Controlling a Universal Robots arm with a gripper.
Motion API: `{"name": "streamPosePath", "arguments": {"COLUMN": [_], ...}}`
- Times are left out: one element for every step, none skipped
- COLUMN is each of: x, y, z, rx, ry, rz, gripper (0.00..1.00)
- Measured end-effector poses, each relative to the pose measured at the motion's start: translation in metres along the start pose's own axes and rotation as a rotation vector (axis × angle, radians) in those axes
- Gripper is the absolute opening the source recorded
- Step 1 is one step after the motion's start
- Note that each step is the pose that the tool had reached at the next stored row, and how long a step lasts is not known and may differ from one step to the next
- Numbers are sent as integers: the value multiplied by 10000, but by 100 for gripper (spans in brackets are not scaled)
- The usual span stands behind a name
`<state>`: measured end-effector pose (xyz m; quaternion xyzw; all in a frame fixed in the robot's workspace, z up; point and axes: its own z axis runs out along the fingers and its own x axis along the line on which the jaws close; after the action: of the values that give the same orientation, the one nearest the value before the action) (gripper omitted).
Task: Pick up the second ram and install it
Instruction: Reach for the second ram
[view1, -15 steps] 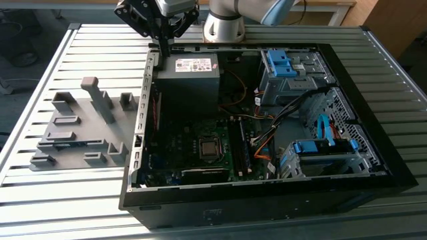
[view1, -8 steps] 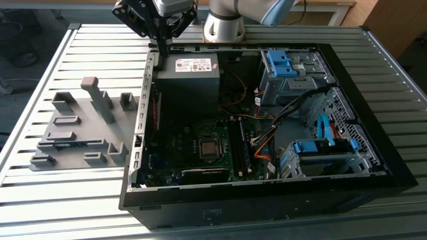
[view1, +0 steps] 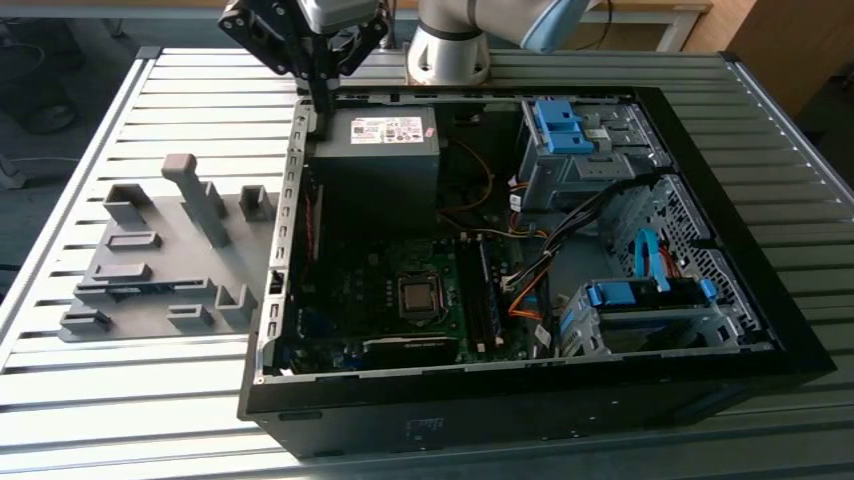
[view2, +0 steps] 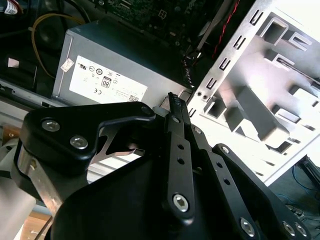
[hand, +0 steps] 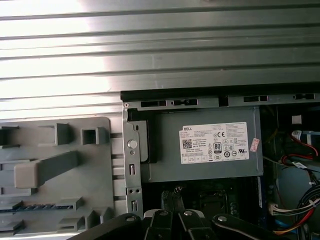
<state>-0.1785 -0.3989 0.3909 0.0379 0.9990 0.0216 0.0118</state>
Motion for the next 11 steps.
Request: {"name": "streamPosePath", "arguments": {"x": [4, 8, 12, 16, 20, 23, 27, 30, 33, 37, 39], "y": [0, -1, -1, -1, -2, -2, -2, -2, -3, -3, -3], "z": [1, 1, 1, 1, 2, 2, 2, 2, 3, 3, 3], "rx": [0, -1, 0, 0, 0, 0, 0, 0, 0, 0, 0], "ry": [0, 1, 1, 2, 2, 3, 3, 5, 5, 6, 7], "rz": [0, 0, 0, -1, -1, 0, 0, 0, 0, 0, 0], "gripper": [11, 11, 11, 11, 11, 11, 11, 11, 11, 11, 11]}}
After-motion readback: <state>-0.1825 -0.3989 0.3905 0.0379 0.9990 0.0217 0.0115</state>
